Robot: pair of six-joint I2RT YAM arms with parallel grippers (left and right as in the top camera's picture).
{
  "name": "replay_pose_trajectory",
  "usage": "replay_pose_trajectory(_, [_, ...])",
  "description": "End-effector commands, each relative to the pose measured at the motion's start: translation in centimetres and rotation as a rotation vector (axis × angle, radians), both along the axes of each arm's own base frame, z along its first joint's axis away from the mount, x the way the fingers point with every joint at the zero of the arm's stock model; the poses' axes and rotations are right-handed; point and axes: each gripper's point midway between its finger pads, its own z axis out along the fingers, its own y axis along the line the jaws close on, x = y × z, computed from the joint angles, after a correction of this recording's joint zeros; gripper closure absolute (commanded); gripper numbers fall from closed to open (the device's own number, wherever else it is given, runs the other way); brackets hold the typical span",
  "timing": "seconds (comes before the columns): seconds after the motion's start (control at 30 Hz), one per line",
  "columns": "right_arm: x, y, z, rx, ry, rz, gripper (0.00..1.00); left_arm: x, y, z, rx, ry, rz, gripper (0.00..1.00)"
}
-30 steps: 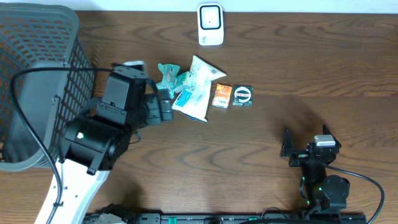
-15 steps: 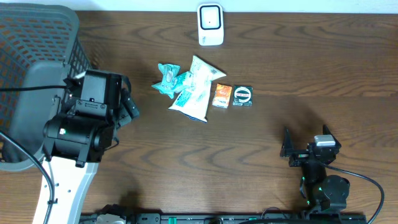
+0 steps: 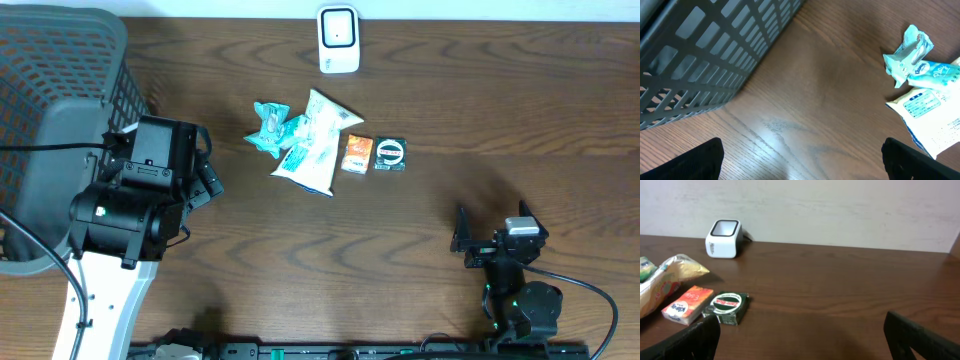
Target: Scan the item barcode
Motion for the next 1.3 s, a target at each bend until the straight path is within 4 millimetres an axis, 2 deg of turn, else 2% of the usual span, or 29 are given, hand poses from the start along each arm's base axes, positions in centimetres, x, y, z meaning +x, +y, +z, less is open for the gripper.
replay_pose_trajectory(0.0, [0.0, 0.0, 0.0, 0.01, 0.001, -0.004, 0.01, -0.1, 0.6, 0.2, 0.022, -0.005, 0.021, 0.0])
replay_pose_trajectory(0.17, [0.0, 0.0, 0.0, 0.014, -0.001, -0.003, 0.01, -0.1, 0.6, 0.2, 0.022, -0.005, 0.021, 0.0])
replay_pose_trajectory(0.23, [-0.1, 0.7, 0.1, 0.109, 0.003, 0.03, 0.01, -0.1, 0.6, 0.2, 0.022, -0.005, 0.021, 0.0])
replay_pose_trajectory(0.3, [-0.4, 2.9, 0.4, 0.309, 0.021, 0.144, 0.01, -0.1, 0.6, 0.2, 0.022, -0.005, 0.021, 0.0])
replay_pose_trajectory(0.37, [-1.6, 6.6, 1.0, 0.627, 0.113, 0.347, 0.01, -0.1, 0.6, 0.2, 0.022, -0.005, 0.021, 0.0])
replay_pose_trajectory(0.43, [-2.7, 8.5, 0.8, 0.795, 0.216, 0.443, 0.01, -0.1, 0.6, 0.2, 0.022, -0.005, 0.021, 0.0])
replay_pose_trajectory(0.63, [-2.3, 7.9, 2.5, 1.107, 0.23, 0.398, 0.01, -0.1, 0.6, 0.2, 0.022, -0.005, 0.021, 0.0])
replay_pose_trajectory(0.7, [-2.2, 7.4, 4.7, 1.23, 0.171, 0.411, 0.01, -0.1, 0.6, 0.2, 0.022, -0.005, 0.021, 0.0])
replay_pose_trajectory(0.73, [-2.2, 7.2, 5.6, 1.248, 0.138, 0.42, 0.01, -0.1, 0.6, 0.2, 0.022, -0.005, 0.021, 0.0])
replay_pose_trajectory(0.8, [-2.6, 6.5, 8.9, 1.255, -0.004, 0.475, 0.01, -0.1, 0.6, 0.2, 0.022, -0.005, 0.021, 0.0])
replay_pose_trajectory(0.83, [-3.3, 5.7, 11.7, 1.242, -0.145, 0.509, 0.01, -0.1, 0.6, 0.2, 0.022, -0.005, 0.021, 0.0])
replay_pose_trajectory(0.9, [-4.4, 4.1, 14.7, 1.241, -0.322, 0.52, 0.01, -0.1, 0.6, 0.2, 0.022, -0.005, 0.021, 0.0])
replay_pose_trajectory(1.0, [-5.4, 1.7, 17.7, 1.255, -0.504, 0.465, 0.01, -0.1, 0.6, 0.2, 0.022, -0.005, 0.021, 0.0])
replay_pose_trajectory(1.03, [-5.6, 1.6, 18.4, 1.21, -0.53, 0.449, 0.01, -0.1, 0.6, 0.2, 0.022, -0.005, 0.021, 0.0])
replay_pose_trajectory(1.13, [-5.3, 2.1, 20.3, 1.026, -0.545, 0.421, 0.01, -0.1, 0.6, 0.2, 0.022, -0.005, 0.021, 0.0])
replay_pose_trajectory(1.27, [-2.8, 5.1, 22.5, 0.715, -0.438, 0.465, 0.01, -0.1, 0.6, 0.2, 0.022, -0.005, 0.021, 0.0])
